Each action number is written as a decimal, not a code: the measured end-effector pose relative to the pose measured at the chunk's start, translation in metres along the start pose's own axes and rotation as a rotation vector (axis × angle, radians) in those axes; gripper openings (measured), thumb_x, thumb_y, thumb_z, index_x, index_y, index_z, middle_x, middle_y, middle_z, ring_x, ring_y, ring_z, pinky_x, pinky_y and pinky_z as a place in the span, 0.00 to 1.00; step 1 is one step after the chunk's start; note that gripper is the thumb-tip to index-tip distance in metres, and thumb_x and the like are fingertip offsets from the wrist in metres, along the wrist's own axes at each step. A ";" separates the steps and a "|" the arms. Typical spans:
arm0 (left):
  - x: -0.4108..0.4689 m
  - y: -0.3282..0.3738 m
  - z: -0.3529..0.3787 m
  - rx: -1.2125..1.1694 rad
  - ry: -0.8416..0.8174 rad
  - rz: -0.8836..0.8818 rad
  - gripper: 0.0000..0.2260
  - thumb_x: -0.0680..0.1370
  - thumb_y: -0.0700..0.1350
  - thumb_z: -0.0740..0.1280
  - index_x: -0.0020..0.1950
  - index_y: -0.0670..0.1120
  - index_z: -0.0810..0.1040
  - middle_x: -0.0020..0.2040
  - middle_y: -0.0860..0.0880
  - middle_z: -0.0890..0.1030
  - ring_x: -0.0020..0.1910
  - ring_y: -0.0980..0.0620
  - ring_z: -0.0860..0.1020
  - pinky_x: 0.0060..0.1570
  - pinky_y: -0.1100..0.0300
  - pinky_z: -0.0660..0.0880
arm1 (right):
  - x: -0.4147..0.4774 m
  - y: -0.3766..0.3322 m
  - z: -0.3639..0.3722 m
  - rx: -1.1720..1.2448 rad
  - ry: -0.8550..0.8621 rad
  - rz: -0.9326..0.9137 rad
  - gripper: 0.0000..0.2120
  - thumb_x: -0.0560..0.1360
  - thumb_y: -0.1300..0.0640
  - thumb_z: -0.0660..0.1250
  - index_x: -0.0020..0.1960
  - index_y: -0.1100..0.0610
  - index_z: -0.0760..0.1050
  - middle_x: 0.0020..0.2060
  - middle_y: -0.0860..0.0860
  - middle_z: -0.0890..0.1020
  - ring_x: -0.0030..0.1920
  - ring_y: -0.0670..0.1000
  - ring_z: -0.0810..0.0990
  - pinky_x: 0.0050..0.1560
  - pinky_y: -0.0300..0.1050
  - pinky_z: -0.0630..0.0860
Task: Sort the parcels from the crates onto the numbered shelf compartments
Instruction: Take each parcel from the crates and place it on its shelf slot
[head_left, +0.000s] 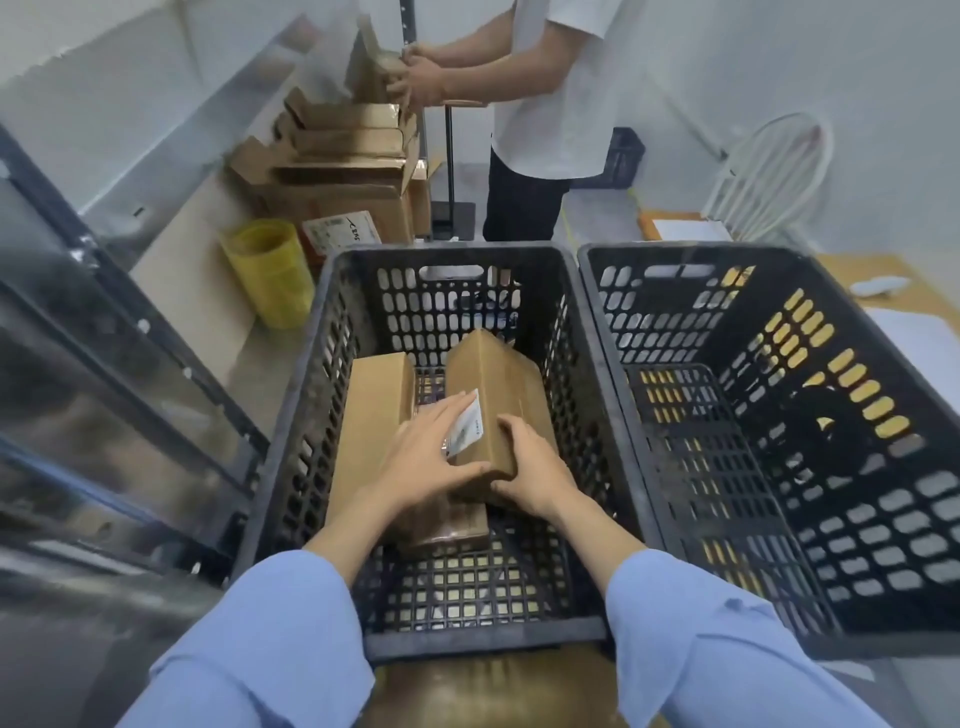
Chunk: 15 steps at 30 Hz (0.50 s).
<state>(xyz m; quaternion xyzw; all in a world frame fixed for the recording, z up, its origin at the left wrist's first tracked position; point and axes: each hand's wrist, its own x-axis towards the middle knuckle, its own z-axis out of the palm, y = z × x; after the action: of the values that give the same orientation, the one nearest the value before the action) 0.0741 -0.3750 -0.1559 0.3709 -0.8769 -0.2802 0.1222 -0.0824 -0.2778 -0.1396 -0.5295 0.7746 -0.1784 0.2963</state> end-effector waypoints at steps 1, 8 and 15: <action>0.000 -0.002 0.001 -0.006 0.007 0.018 0.42 0.69 0.69 0.68 0.79 0.60 0.55 0.78 0.60 0.60 0.75 0.57 0.60 0.72 0.50 0.57 | 0.001 0.000 0.001 0.020 -0.005 -0.004 0.42 0.72 0.57 0.75 0.78 0.51 0.55 0.74 0.51 0.66 0.72 0.54 0.66 0.71 0.56 0.66; -0.001 -0.008 0.005 -0.020 -0.039 0.025 0.41 0.69 0.65 0.72 0.78 0.57 0.61 0.78 0.56 0.61 0.76 0.56 0.59 0.73 0.47 0.57 | 0.006 -0.005 0.004 0.260 -0.032 -0.077 0.38 0.71 0.61 0.76 0.75 0.50 0.61 0.71 0.51 0.70 0.72 0.50 0.67 0.74 0.51 0.63; -0.005 -0.010 0.001 -0.124 0.013 -0.010 0.34 0.67 0.50 0.79 0.71 0.45 0.72 0.74 0.50 0.67 0.73 0.51 0.64 0.74 0.50 0.61 | 0.008 -0.005 0.005 0.313 0.011 -0.017 0.38 0.69 0.65 0.77 0.74 0.54 0.64 0.70 0.51 0.71 0.71 0.48 0.68 0.72 0.43 0.64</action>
<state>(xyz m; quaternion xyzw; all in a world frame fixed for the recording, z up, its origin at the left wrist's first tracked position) 0.0834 -0.3770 -0.1625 0.3690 -0.8552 -0.3321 0.1490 -0.0781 -0.2872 -0.1425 -0.4822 0.7345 -0.3025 0.3694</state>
